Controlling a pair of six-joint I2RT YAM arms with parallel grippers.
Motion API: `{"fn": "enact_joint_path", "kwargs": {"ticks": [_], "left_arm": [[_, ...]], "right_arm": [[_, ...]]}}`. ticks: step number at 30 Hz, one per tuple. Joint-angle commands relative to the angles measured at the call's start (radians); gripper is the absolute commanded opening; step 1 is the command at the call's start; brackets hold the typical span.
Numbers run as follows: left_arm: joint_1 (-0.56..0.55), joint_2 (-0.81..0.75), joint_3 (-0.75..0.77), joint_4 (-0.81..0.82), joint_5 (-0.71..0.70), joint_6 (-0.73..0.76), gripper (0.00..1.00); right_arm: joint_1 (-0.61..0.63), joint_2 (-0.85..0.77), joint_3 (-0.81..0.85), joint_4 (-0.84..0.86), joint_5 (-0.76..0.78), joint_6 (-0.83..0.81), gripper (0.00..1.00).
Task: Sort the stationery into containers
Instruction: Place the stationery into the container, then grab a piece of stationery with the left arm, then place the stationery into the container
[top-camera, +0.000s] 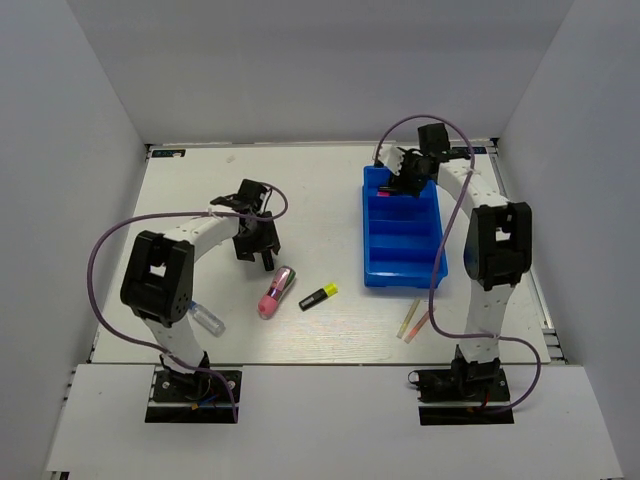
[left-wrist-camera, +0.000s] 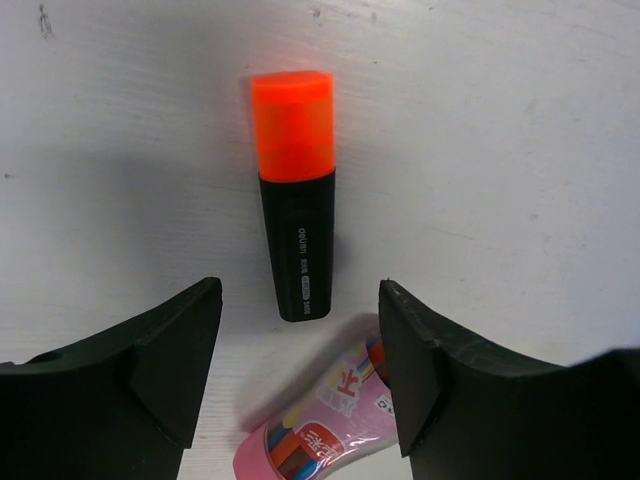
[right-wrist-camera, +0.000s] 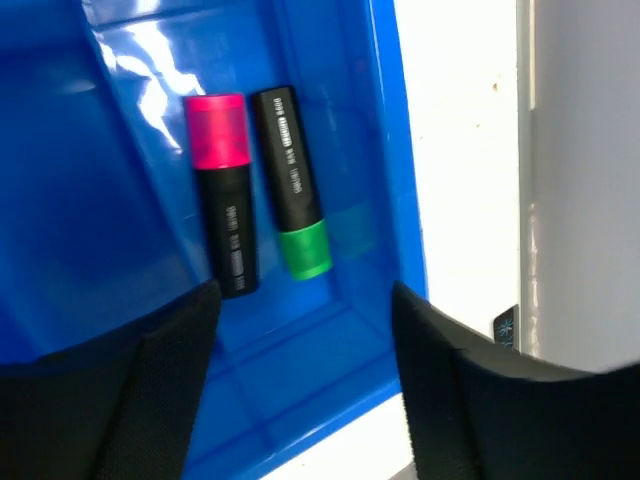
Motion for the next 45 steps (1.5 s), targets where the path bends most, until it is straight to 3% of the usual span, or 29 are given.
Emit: {"fn": "enact_joint_path", "kwargs": {"ticks": [1, 3, 9, 13, 16, 17, 21, 24, 27, 29, 34, 35, 36, 37, 38, 42, 43, 45], "left_arm": [[-0.028, 0.014, 0.053, -0.040, -0.095, 0.005, 0.73], [-0.033, 0.031, 0.074, -0.050, -0.121, 0.001, 0.70], [-0.080, 0.129, 0.139, -0.096, -0.213, -0.004, 0.66], [-0.126, 0.178, 0.185, -0.140, -0.288, -0.018, 0.63], [-0.132, 0.221, 0.191, -0.180, -0.314, -0.033, 0.53], [-0.134, 0.222, 0.186, -0.175, -0.314, -0.036, 0.42], [-0.128, 0.222, 0.171, -0.171, -0.301, -0.036, 0.12], [-0.119, 0.209, 0.194, -0.171, -0.268, -0.018, 0.01], [-0.114, 0.197, 0.272, -0.192, -0.244, 0.017, 0.00], [-0.114, 0.202, 0.395, -0.220, -0.219, 0.042, 0.00], [-0.134, 0.211, 0.647, -0.281, -0.121, 0.074, 0.00], [-0.137, 0.214, 0.680, -0.278, -0.047, 0.082, 0.00], [-0.149, 0.221, 0.768, -0.275, -0.019, 0.086, 0.00], [-0.157, 0.255, 0.796, -0.263, 0.049, 0.111, 0.00], [-0.161, 0.269, 0.824, -0.233, 0.122, 0.117, 0.00], [-0.188, 0.373, 0.973, -0.087, 0.334, 0.104, 0.00], [-0.189, 0.384, 0.964, 0.017, 0.410, 0.084, 0.00], [-0.200, 0.396, 0.915, 0.194, 0.413, 0.036, 0.00]], "right_arm": [[-0.026, -0.139, -0.016, 0.019, -0.091, 0.174, 0.62], [-0.032, -0.226, -0.068, 0.014, -0.186, 0.240, 0.54], [-0.054, -0.438, -0.294, 0.095, -0.364, 0.400, 0.54], [-0.069, -0.545, -0.333, 0.050, -0.448, 0.449, 0.55], [-0.086, -0.592, -0.367, 0.040, -0.496, 0.477, 0.55], [-0.093, -0.599, -0.385, 0.036, -0.516, 0.489, 0.55], [-0.109, -0.651, -0.440, 0.017, -0.550, 0.507, 0.55], [-0.120, -0.693, -0.462, -0.013, -0.577, 0.506, 0.54], [-0.126, -0.730, -0.516, -0.033, -0.593, 0.498, 0.60], [-0.132, -0.759, -0.545, -0.041, -0.606, 0.492, 0.71], [-0.144, -0.796, -0.583, -0.067, -0.637, 0.494, 0.78], [-0.146, -0.797, -0.582, -0.070, -0.630, 0.518, 0.74], [-0.146, -0.800, -0.580, -0.072, -0.623, 0.524, 0.49], [-0.149, -0.802, -0.573, -0.078, -0.616, 0.536, 0.14], [-0.149, -0.802, -0.565, -0.083, -0.588, 0.578, 0.00], [-0.153, -0.831, -0.569, -0.075, -0.518, 0.665, 0.00], [-0.155, -0.848, -0.574, -0.084, -0.521, 0.664, 0.16], [-0.161, -0.860, -0.608, -0.080, -0.522, 0.665, 0.22]]}}
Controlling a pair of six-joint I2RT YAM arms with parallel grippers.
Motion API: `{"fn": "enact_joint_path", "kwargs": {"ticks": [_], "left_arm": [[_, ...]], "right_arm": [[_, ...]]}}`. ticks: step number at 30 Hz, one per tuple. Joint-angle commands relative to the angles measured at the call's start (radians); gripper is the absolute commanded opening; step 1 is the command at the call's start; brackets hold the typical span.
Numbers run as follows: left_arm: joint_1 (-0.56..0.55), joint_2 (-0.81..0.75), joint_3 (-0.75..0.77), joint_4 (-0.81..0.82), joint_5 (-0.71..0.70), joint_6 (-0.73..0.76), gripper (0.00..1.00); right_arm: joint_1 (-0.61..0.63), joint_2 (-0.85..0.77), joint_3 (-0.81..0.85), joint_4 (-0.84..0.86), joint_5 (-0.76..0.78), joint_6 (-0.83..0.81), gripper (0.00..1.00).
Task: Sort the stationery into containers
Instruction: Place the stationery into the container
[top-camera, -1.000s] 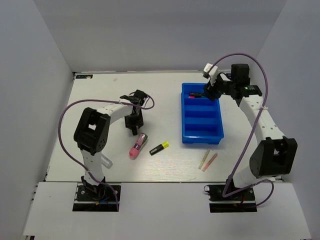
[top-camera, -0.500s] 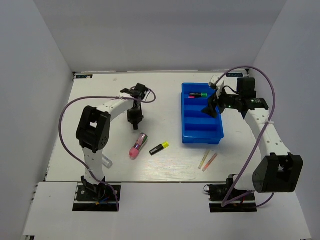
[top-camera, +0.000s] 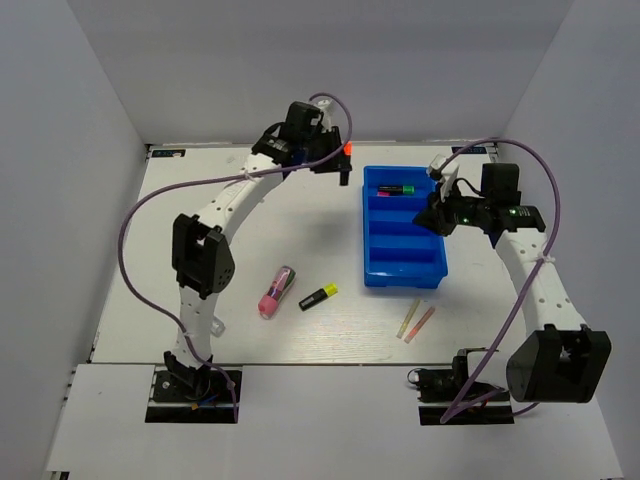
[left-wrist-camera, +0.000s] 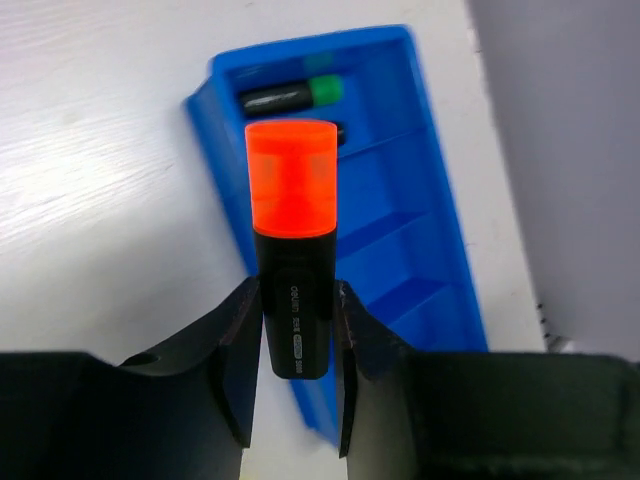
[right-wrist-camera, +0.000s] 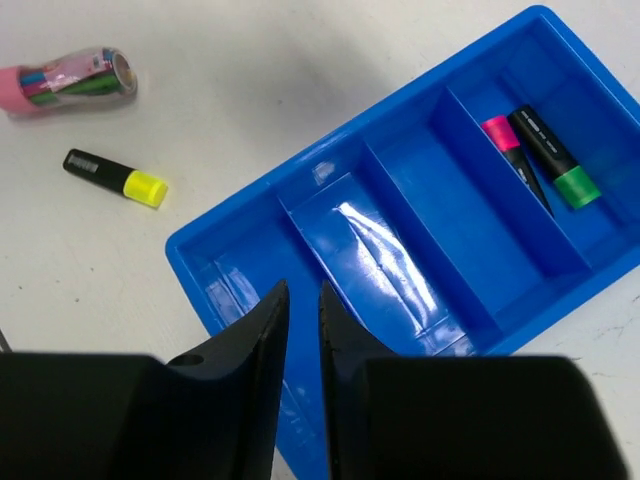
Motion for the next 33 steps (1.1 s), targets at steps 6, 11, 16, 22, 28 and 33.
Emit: {"fn": "enact_joint_path", "kwargs": {"ticks": [6, 11, 16, 22, 28, 33], "left_arm": [[-0.094, 0.107, -0.073, 0.525, -0.135, -0.344, 0.00], [-0.199, 0.165, 0.019, 0.678, -0.236, -0.125, 0.00], [-0.182, 0.285, 0.131, 0.709, -0.132, 0.009, 0.00], [-0.185, 0.296, 0.071, 0.702, -0.156, 0.199, 0.00], [-0.194, 0.342, 0.086, 0.725, -0.236, 0.268, 0.00], [-0.196, 0.392, 0.134, 0.722, -0.279, 0.261, 0.00]], "right_arm": [[-0.020, -0.099, -0.094, 0.037, 0.011, 0.129, 0.16], [-0.026, -0.105, -0.125, 0.085, -0.004, 0.177, 0.15], [-0.082, -0.125, -0.149, 0.083, -0.029, 0.174, 0.13], [-0.112, -0.127, -0.178, 0.110, -0.066, 0.192, 0.13], [-0.144, -0.125, -0.184, 0.116, -0.092, 0.197, 0.17], [-0.160, -0.125, -0.197, 0.123, -0.122, 0.209, 0.20]]}}
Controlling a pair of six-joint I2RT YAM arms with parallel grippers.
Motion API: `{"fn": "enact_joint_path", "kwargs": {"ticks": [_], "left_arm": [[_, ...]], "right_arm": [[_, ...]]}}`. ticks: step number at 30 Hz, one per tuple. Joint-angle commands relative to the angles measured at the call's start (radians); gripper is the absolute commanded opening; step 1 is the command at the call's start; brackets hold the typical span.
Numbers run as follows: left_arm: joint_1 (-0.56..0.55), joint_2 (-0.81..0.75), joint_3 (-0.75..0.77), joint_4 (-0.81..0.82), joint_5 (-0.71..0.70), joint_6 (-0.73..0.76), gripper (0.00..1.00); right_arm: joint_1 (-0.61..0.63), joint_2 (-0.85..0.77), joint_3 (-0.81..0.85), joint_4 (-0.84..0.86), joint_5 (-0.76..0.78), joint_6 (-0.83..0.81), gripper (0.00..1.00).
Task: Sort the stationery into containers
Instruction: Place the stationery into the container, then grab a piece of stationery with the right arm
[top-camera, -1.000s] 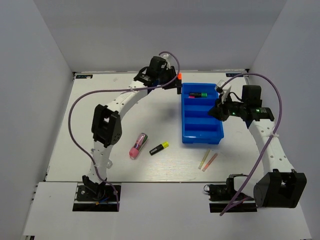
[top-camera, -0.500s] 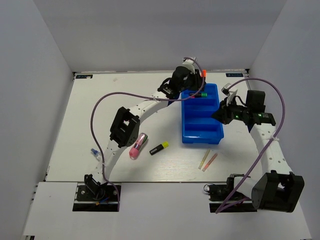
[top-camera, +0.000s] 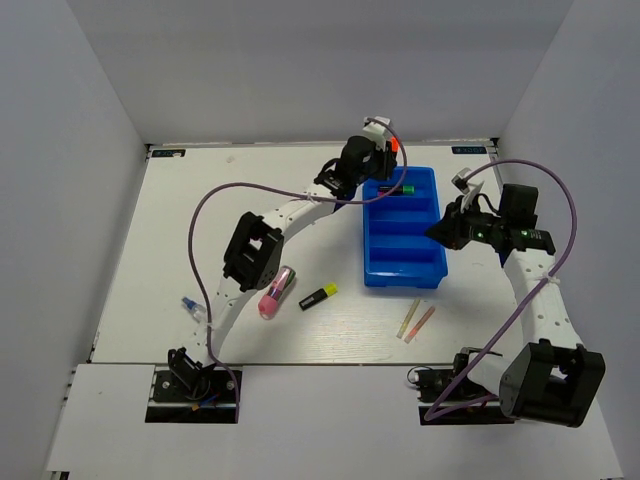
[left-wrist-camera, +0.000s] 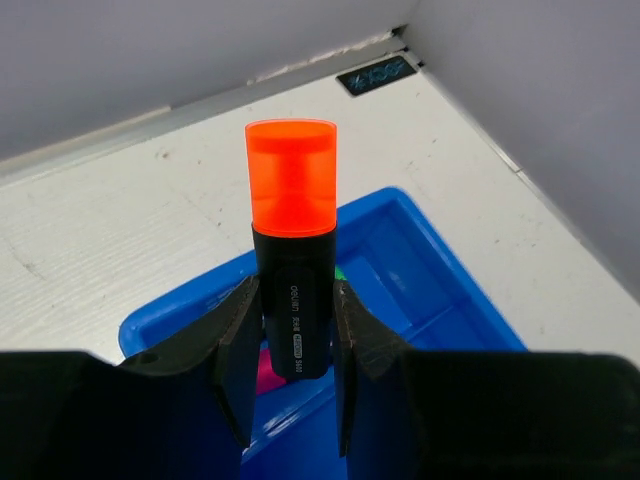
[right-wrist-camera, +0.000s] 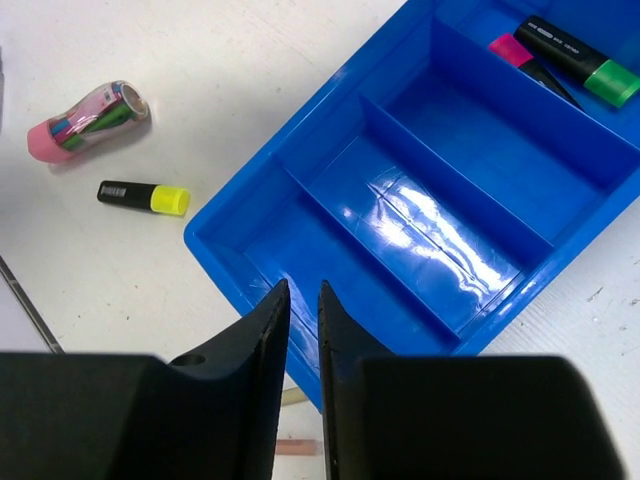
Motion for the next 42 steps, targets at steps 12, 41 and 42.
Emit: {"fn": "enact_joint_path", "kwargs": {"ticks": [12, 41, 42], "left_arm": [[-0.007, 0.053, 0.032, -0.008, -0.089, 0.016, 0.51], [0.177, -1.225, -1.104, -0.730, -0.184, -0.133, 0.00], [0.224, -1.260, -1.138, -0.744, -0.170, -0.133, 0.00]], "right_arm": [[-0.038, -0.014, -0.028, 0.018, -0.102, -0.042, 0.73], [0.510, 0.301, 0.085, -0.244, 0.048, -1.048, 0.83], [0.524, 0.314, 0.131, -0.261, 0.043, -1.048, 0.83]]}}
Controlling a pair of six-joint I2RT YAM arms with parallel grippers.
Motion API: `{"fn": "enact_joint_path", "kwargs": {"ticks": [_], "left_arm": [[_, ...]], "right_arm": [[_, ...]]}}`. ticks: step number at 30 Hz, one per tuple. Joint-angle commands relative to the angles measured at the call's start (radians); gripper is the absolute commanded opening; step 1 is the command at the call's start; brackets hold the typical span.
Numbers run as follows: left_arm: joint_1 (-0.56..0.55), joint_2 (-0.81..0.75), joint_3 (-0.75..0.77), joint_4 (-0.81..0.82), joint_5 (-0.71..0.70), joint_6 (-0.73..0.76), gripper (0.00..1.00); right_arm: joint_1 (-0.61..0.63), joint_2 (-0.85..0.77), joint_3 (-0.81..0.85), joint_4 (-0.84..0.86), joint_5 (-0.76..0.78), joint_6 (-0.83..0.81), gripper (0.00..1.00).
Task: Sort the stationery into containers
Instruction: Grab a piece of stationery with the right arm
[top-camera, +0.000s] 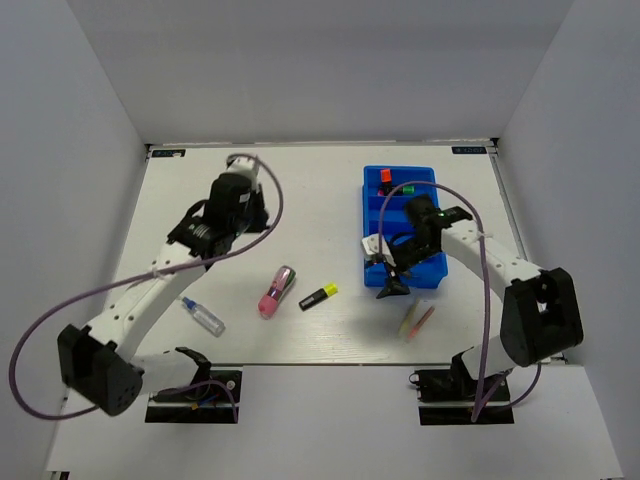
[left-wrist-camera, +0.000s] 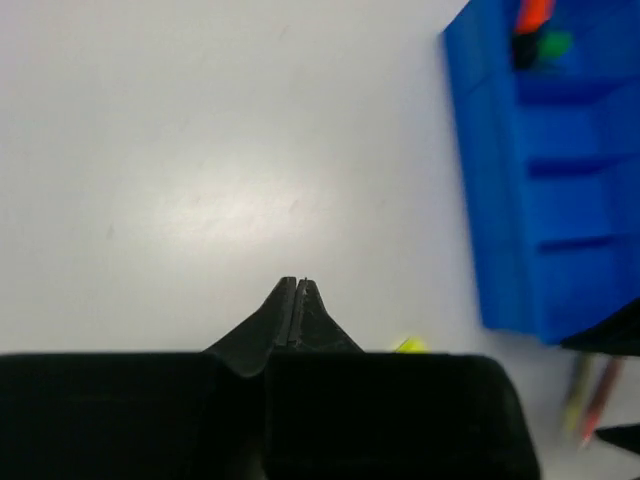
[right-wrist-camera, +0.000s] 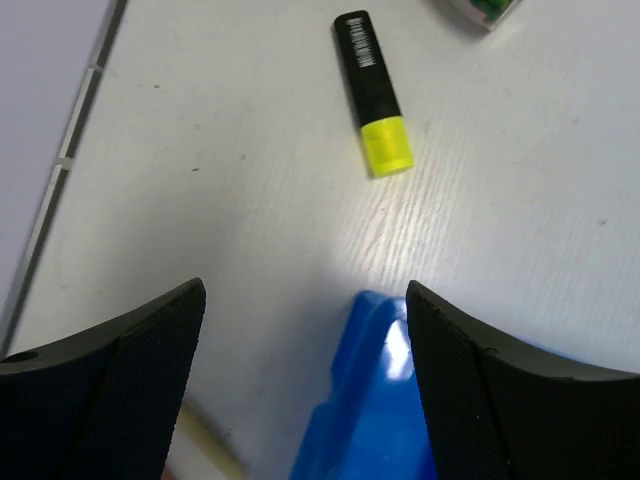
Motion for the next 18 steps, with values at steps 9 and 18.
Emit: {"fn": "enact_joint_path", "kwargs": {"ticks": [9, 18], "left_arm": [[0.253, -0.422, -0.483, -0.285, -0.065, -0.080, 0.91], [0.425, -0.546, -0.609, -0.250, -0.007, -0.093, 0.93]], "right_arm": [[0.301, 0.179, 0.113, 0.244, 0.237, 0.086, 0.84], [0.431, 0.403, 0.314, 0.216, 0.357, 0.162, 0.77]]}}
